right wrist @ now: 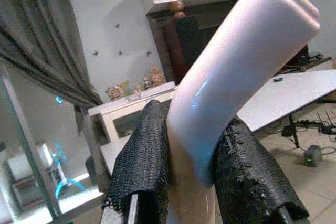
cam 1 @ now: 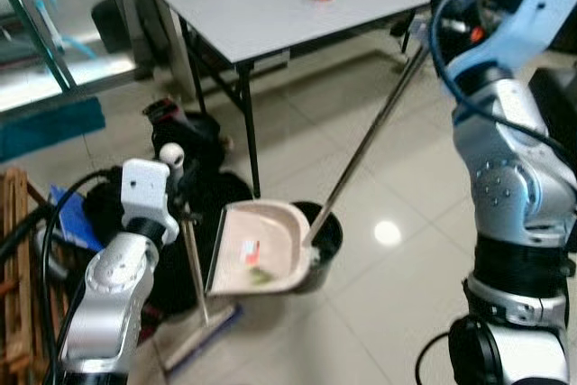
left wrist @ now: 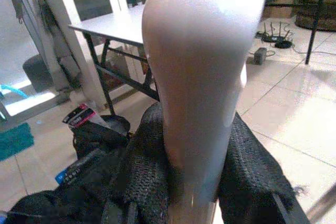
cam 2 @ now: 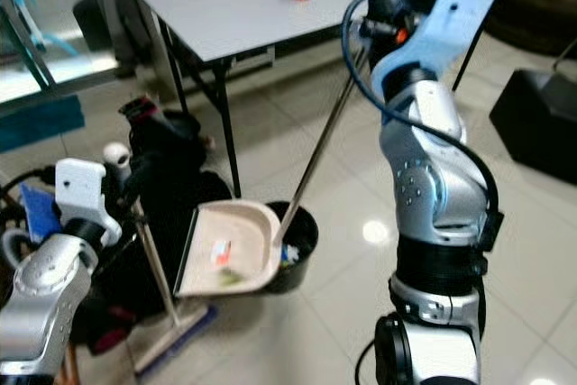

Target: Sweep floor

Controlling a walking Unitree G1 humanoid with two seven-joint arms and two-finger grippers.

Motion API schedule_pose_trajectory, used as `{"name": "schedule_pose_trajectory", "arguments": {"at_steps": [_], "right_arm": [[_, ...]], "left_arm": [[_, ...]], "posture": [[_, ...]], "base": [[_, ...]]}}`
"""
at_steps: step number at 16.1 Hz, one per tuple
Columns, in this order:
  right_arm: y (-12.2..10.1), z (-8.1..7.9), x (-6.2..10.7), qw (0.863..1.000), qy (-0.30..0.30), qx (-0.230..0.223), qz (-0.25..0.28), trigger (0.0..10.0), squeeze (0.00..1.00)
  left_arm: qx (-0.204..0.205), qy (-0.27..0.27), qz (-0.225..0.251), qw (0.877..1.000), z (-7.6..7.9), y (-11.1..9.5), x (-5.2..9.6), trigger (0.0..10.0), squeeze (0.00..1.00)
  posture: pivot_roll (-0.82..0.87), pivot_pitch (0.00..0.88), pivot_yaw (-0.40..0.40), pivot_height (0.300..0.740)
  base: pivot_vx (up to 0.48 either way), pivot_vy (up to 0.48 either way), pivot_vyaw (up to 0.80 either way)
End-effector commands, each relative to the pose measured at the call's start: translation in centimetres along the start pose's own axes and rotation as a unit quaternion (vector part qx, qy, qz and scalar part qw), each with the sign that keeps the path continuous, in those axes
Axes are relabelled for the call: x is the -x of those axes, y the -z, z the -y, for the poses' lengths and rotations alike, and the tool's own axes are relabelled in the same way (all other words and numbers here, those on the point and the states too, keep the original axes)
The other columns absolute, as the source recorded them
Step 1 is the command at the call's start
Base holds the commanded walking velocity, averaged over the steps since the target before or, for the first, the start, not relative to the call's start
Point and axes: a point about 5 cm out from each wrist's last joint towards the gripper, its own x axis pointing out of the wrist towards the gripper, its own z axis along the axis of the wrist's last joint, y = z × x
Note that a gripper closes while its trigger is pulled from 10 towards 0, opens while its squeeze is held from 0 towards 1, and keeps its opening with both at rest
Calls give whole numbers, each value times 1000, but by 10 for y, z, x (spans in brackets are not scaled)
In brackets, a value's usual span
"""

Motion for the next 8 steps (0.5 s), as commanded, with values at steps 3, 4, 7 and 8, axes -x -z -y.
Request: {"name": "schedule_pose_trajectory", "arguments": {"at_steps": [3, 4, 7, 8], "right_arm": [[-15, 12, -1, 999, 29, 9, 40, 10000, 0], [-15, 14, -1, 999, 33, 14, 41, 10000, 0], [-20, 23, 2, 997, 50, 17, 48, 10000, 0], [-21, 27, 2, 997, 57, 17, 50, 10000, 0]], "left_arm": [[1, 11, 25, 1000, 4, -10, -6, 10000, 0], [2, 13, 26, 1000, 4, -11, -6, 10000, 0], [2, 17, 25, 1000, 5, -10, -7, 10000, 0], [3, 18, 26, 1000, 6, -10, -8, 10000, 0]], "posture": [[30, 0, 42, 740], [27, 0, 43, 740], [18, 0, 51, 740], [17, 0, 53, 740]], "base": [[372, 0, 0], [379, 0, 0], [372, 0, 0], [371, 0, 0]]}}
